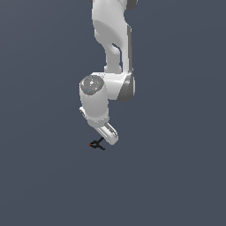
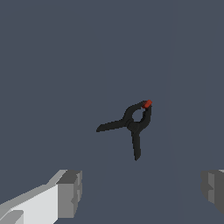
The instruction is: Pick up the object and move it to a goal position.
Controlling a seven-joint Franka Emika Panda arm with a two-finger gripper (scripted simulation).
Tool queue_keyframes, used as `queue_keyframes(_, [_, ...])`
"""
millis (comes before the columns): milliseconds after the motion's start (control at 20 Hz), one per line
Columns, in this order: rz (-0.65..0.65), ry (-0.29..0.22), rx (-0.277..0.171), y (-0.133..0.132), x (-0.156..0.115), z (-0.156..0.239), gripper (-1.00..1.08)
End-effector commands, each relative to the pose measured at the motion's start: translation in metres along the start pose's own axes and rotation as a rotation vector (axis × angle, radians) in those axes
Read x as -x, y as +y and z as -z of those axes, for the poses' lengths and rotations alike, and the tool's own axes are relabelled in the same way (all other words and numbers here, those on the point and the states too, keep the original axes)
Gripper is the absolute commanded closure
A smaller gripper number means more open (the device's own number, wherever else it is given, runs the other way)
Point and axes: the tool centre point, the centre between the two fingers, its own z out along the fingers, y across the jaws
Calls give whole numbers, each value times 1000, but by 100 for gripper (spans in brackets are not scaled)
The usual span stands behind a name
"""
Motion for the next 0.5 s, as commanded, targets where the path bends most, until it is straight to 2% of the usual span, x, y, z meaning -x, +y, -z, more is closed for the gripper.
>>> queue_keyframes(0, [-79,-1,1,1,-4,-6,-92])
queue_keyframes(450, [-356,-3,5,5,-17,-29,-92])
